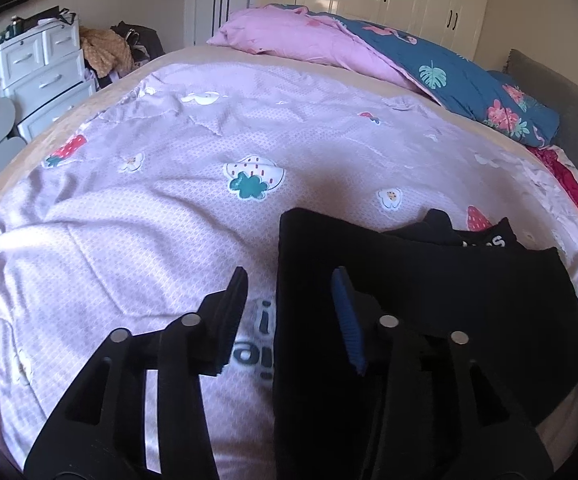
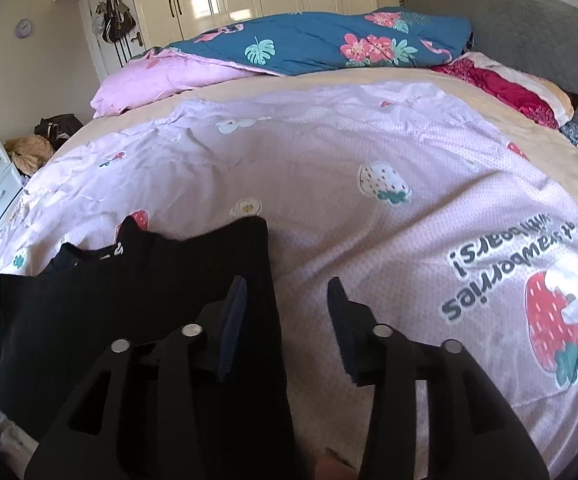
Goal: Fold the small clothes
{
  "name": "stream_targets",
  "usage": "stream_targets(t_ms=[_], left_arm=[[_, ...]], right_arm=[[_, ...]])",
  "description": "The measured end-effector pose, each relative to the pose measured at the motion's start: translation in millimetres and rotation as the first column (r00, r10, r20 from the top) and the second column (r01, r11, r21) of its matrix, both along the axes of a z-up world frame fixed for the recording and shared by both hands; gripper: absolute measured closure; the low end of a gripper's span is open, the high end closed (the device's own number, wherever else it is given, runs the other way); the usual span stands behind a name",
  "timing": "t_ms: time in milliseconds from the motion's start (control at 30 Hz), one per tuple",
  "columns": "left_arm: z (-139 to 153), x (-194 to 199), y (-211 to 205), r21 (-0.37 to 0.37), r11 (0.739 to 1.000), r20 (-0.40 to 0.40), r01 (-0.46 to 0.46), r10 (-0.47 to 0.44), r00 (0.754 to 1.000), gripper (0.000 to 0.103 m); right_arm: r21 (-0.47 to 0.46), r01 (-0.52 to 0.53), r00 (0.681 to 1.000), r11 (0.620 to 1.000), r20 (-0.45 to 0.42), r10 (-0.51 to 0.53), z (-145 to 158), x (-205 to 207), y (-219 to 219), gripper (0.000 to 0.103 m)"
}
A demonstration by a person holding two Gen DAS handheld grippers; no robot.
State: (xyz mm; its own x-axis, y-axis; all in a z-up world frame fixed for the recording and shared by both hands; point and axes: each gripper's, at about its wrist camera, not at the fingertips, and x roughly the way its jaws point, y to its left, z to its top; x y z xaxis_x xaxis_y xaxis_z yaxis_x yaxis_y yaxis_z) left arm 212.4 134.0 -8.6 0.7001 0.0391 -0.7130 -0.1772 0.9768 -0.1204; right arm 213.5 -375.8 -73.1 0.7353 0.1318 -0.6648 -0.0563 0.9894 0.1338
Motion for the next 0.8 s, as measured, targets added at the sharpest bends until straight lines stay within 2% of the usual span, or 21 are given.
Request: stream_targets(t_ms=[67, 167, 267, 433, 667, 800], left_arm=[[2, -6, 4, -0.019, 1.000, 0.000, -0.009, 0.009, 1.000, 0.051], [5, -13, 13, -0.061, 0.998, 0.003, -0.034, 0.034, 0.999, 0.041], [6, -19, 18, -0.107, 0.993, 0.002, -0.044, 0.045, 0.999, 0.031], [1, -32, 17, -0.208, 0.978, -0.007, -0.018, 0.017, 1.000, 0.028], [-17, -51, 14, -0.290, 0.957, -0.061, -0.006, -0.013, 0.998, 0.028], [-25, -61, 13, -0.343, 0.939, -0.086, -0.005, -0.026, 0.996, 0.028]], right_arm=[[0.007, 0.003, 1.000, 1.000, 0.002, -0.003, 1, -5, -1, 0.061], [0.031, 0.009, 1.000, 0.999, 0.010, -0.009, 4, -14, -4, 0.052], [0.049, 0.002, 1.000, 0.999, 0.014, -0.003, 4, -24, -6, 0.052], [0.064, -0.001, 1.000, 0.998, -0.006, 0.001, -2, -32, -11, 0.051], [0.103, -0.031, 0.998, 0.994, -0.058, 0.037, -13, -46, -15, 0.051], [0.123, -0.044, 0.991, 0.991, -0.117, 0.058, -25, -50, -11, 0.051]])
